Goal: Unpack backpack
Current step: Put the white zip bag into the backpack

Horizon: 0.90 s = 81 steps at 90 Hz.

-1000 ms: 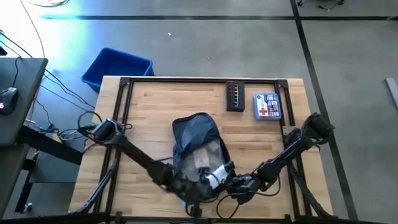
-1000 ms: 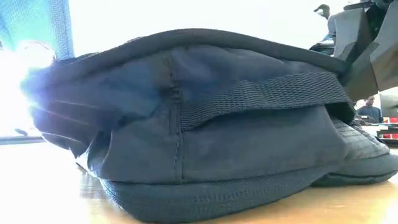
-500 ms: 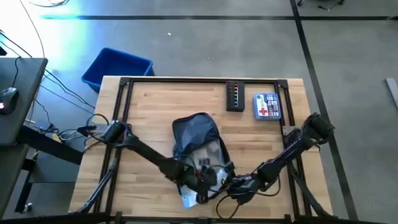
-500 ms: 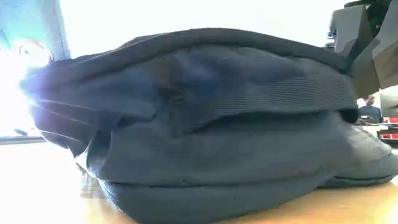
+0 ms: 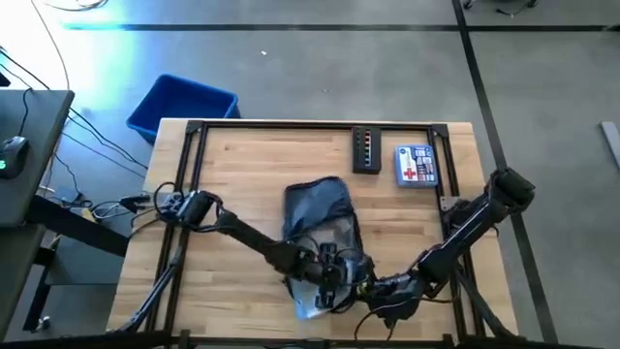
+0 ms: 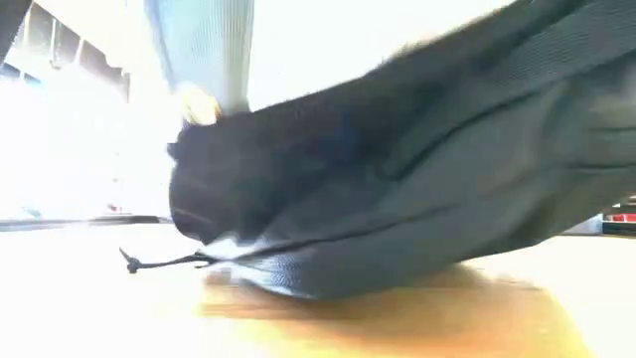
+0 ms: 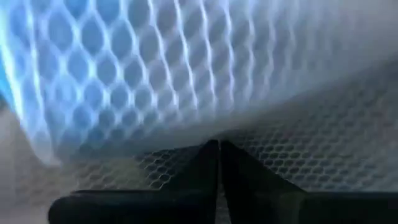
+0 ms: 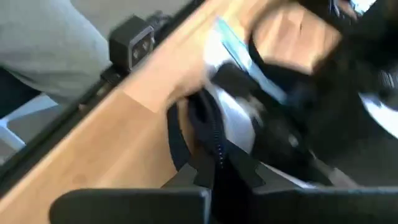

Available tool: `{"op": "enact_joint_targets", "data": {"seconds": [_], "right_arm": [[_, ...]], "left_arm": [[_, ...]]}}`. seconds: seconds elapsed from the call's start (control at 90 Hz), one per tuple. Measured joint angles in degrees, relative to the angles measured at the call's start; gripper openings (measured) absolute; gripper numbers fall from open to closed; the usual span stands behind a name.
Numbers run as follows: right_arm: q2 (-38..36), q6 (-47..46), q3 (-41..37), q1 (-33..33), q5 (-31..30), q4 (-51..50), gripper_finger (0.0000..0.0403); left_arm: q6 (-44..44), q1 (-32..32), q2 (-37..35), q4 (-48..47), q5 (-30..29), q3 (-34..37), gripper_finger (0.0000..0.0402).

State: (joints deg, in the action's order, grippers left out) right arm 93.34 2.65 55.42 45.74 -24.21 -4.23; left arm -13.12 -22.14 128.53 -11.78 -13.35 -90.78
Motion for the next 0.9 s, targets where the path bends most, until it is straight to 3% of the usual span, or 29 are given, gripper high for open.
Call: {"op": "enact_joint_targets", "data": {"seconds": [0.233, 0.611, 0.8, 0.9], "right_arm": [[0.0, 1.8, 0.0, 0.4, -9.4, 0.6, 0.0000], [0.0, -1.3, 0.1, 0.0, -6.6, -3.1, 0.0000], [0.0, -1.2, 0.1, 0.0, -6.5, -3.3, 0.0000], [0.0, -1.2, 0.1, 0.1, -5.7, -3.5, 0.0000]], "left_arm": [[6.0, 1.7, -0.1, 1.2, 7.4, 0.1, 0.0000], [9.1, -3.1, -9.1, 1.9, 4.3, 0.2, 0.0000], [9.3, -1.5, -7.5, 4.8, 3.3, 0.2, 0.0000], [10.9, 0.0, -3.7, 11.5, 7.6, 0.3, 0.0000]]}}
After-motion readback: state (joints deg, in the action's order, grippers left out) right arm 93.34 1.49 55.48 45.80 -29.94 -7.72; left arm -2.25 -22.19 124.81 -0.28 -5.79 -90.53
